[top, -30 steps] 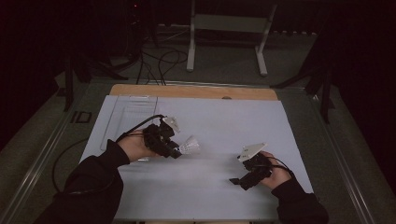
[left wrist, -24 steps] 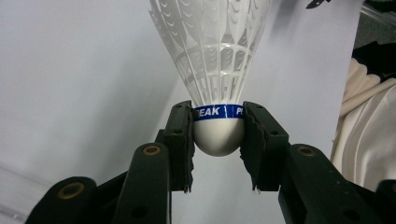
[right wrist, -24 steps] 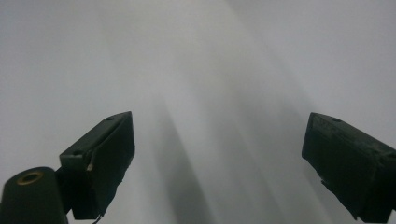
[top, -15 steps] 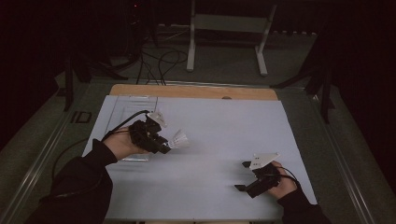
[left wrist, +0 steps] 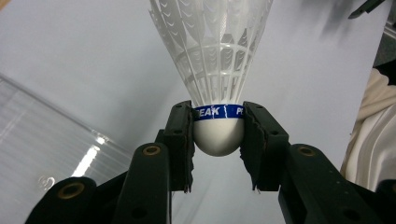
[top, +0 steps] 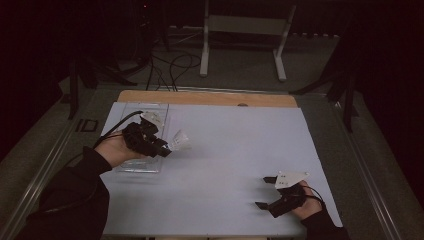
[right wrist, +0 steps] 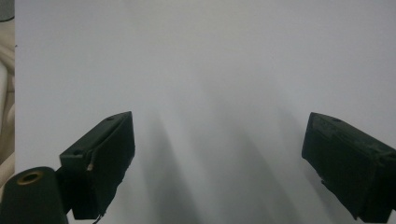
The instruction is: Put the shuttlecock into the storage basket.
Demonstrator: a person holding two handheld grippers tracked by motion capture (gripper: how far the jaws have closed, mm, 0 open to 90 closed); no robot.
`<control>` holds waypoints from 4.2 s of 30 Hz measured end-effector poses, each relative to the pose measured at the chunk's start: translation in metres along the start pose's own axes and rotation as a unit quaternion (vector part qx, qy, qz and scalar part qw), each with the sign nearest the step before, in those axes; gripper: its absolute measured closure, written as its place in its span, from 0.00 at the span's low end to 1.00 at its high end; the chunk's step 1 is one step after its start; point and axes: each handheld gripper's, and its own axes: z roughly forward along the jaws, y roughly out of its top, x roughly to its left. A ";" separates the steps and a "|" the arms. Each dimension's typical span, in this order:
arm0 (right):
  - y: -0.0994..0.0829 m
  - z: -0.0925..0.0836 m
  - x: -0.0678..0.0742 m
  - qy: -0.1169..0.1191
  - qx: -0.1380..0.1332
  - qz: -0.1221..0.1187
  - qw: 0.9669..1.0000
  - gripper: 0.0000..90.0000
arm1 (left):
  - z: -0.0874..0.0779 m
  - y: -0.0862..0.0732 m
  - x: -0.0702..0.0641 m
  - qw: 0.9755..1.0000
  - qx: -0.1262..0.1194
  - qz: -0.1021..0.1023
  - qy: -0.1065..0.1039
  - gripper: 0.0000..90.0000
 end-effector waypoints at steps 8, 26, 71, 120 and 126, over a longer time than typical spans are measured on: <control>-0.003 0.003 0.004 0.000 0.011 0.003 1.000 0.10 | -0.014 -0.007 0.007 1.000 -0.008 -0.012 0.012 0.73; -0.002 0.003 0.003 0.000 0.007 0.007 1.000 0.11 | -0.038 -0.018 0.025 0.998 -0.020 -0.047 0.037 0.73; -0.001 0.005 0.004 0.009 0.011 0.009 1.000 0.11 | -0.075 -0.070 0.042 0.990 -0.037 -0.104 0.083 0.73; -0.002 0.006 0.004 0.013 0.020 0.013 1.000 0.11 | -0.030 -0.138 0.076 0.983 -0.014 -0.158 0.094 0.73; -0.002 0.006 0.004 0.013 0.021 0.012 1.000 0.11 | -0.025 -0.139 0.078 0.982 -0.004 -0.156 0.105 0.73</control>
